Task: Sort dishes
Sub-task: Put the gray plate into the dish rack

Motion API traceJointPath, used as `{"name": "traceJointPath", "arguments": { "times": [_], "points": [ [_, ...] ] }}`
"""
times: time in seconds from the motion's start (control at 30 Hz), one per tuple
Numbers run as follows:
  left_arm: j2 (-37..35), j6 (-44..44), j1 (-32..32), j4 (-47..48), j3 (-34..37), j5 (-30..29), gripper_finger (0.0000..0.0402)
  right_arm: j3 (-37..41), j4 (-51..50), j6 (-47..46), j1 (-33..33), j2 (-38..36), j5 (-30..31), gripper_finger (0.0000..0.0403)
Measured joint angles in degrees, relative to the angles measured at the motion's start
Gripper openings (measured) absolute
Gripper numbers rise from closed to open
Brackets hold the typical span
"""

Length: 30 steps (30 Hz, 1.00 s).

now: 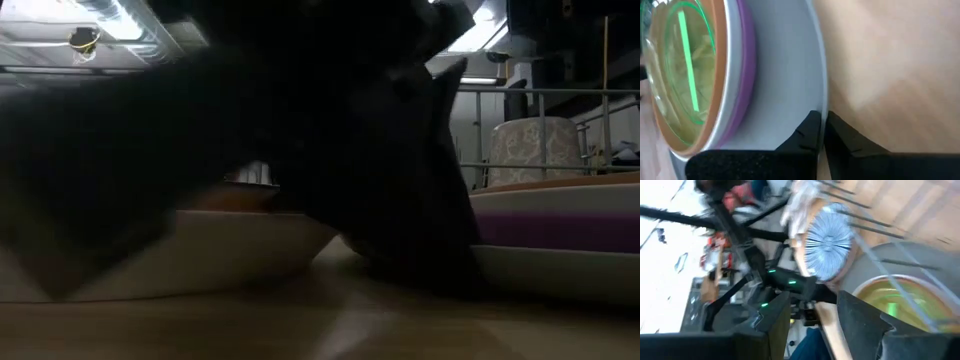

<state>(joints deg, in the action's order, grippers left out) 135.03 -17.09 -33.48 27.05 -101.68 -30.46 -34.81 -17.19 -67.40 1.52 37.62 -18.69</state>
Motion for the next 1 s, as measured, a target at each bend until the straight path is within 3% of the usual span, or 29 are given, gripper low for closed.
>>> {"name": "traceJointPath", "arguments": {
  "times": [0.27, 0.5, 0.8, 1.0],
  "points": [
    [-0.1, 0.8, -0.2, -3.8, -0.2, -0.6, 0.0005, 0.0, 2.7, 5.2, 0.0, 0.0, -0.5, 0.0165],
    [-0.3, 5.0, -0.3, -3.5, -6.0, 0.6, 0.0003, 0.0, 3.0, 6.4, 0.0, 0.0, -0.5, 0.0165],
    [-0.5, 15.0, 0.3, -3.8, -11.5, 16.0, 0.0002, 0.0, 3.3, 6.3, 0.0, 0.0, -0.5, 0.0165],
    [-0.5, 18.3, 0.3, -3.8, -11.5, 20.7, 0.0001, 0.0, 3.3, 6.3, 0.0, 0.0, -0.5, 0.0165]
  ]
}}
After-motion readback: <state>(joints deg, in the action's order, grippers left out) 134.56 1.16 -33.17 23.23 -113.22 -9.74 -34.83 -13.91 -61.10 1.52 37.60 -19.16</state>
